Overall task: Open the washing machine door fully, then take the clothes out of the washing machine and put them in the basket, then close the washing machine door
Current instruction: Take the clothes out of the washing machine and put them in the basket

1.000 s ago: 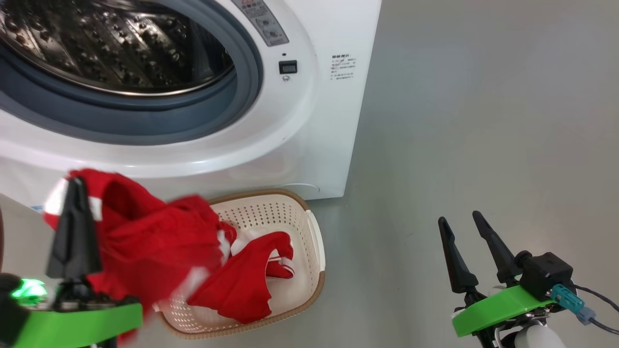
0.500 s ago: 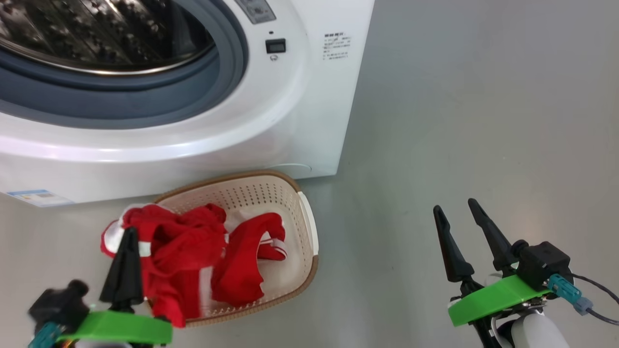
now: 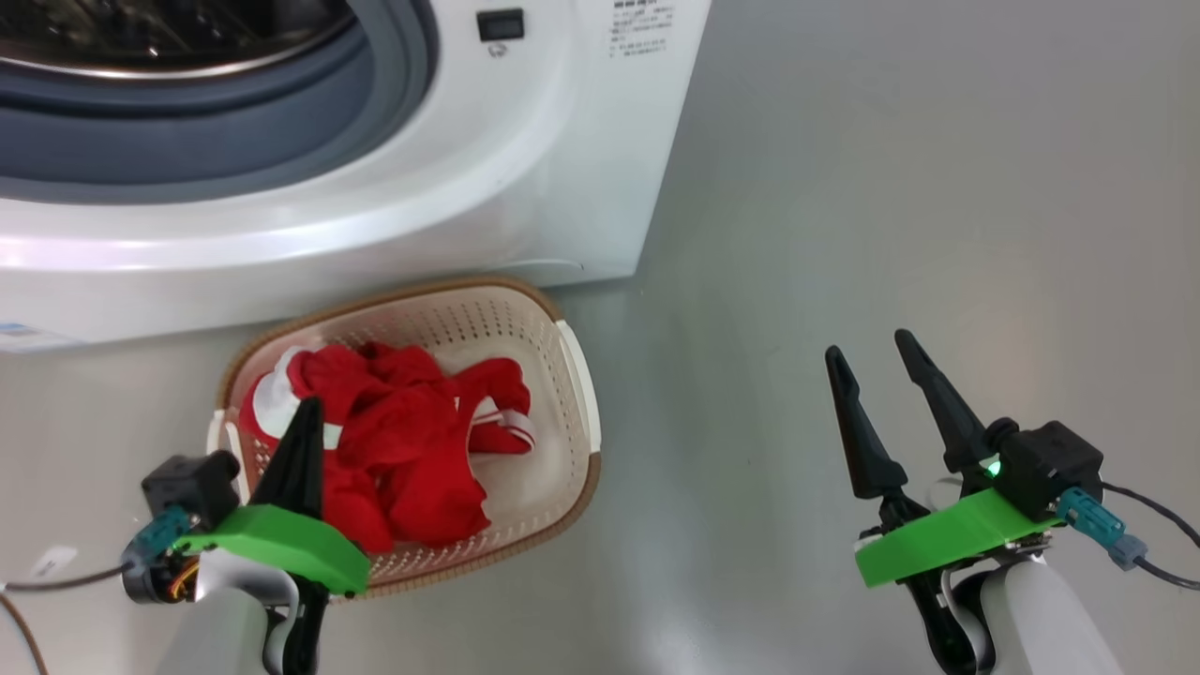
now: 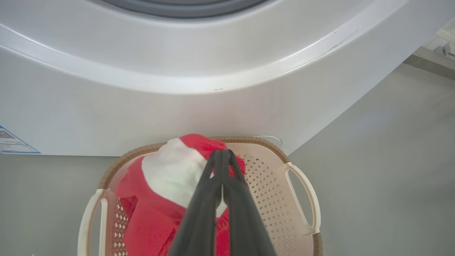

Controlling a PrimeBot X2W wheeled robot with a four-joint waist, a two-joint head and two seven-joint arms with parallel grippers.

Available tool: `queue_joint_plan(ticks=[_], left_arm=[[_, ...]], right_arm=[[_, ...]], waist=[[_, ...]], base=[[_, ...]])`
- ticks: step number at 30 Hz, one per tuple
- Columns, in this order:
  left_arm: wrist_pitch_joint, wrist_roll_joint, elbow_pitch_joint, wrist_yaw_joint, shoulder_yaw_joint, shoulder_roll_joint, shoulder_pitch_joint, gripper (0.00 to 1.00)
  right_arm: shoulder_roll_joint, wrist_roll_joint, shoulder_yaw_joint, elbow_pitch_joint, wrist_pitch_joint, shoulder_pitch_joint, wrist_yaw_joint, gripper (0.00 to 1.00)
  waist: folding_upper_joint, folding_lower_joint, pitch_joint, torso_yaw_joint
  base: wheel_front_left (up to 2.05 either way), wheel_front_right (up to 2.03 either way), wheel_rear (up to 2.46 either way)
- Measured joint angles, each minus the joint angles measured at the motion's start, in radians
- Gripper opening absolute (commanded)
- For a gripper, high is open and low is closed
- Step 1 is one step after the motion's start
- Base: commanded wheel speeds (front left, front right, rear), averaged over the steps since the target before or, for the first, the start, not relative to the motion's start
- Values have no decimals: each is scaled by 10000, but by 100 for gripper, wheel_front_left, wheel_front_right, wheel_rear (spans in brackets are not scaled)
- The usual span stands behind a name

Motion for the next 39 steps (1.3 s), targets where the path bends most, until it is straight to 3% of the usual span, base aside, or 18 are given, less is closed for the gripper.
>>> queue_joint_plan(ticks=[19, 29, 30, 31, 32, 33, 34, 39], left_arm=[[0, -696, 4090, 0, -1471, 244, -2190, 0], [0, -1739, 4964, 0, -2633, 428, -2845, 0], [0, -1847, 5051, 0, -2709, 453, -2894, 3], [0, -1967, 5097, 0, -2800, 466, -2920, 20], [0, -2077, 5122, 0, -2895, 470, -2944, 43], [0, -2174, 5129, 0, -2970, 474, -2970, 81], [0, -2236, 5122, 0, -3055, 479, -3008, 100], [0, -2566, 4803, 0, -3275, 583, -3058, 100]], right_arm=[[-4, 92, 341, -142, 0, -674, 0, 100], [-4, 84, 466, -196, 0, -795, 0, 100], [-4, 82, 464, -196, 0, -798, 0, 100], [-6, 79, 464, -196, 0, -802, 0, 100], [-6, 77, 464, -196, 0, -803, 0, 100], [-4, 77, 464, -194, 0, -803, 0, 100], [-4, 77, 464, -192, 0, -803, 0, 100], [-4, 77, 468, -107, 0, -804, 0, 100]], waist=[[0, 1, 1402, -350], [0, 0, 1848, -495], [0, 0, 1867, -497], [0, 0, 1871, -490], [0, 0, 1867, -483], [0, 0, 1858, -475], [0, 0, 1845, -467], [0, 0, 1646, -429]], base=[[0, 0, 0], [0, 0, 0], [0, 0, 0], [0, 0, 0], [0, 0, 0], [0, 0, 0], [0, 0, 0], [0, 0, 0]])
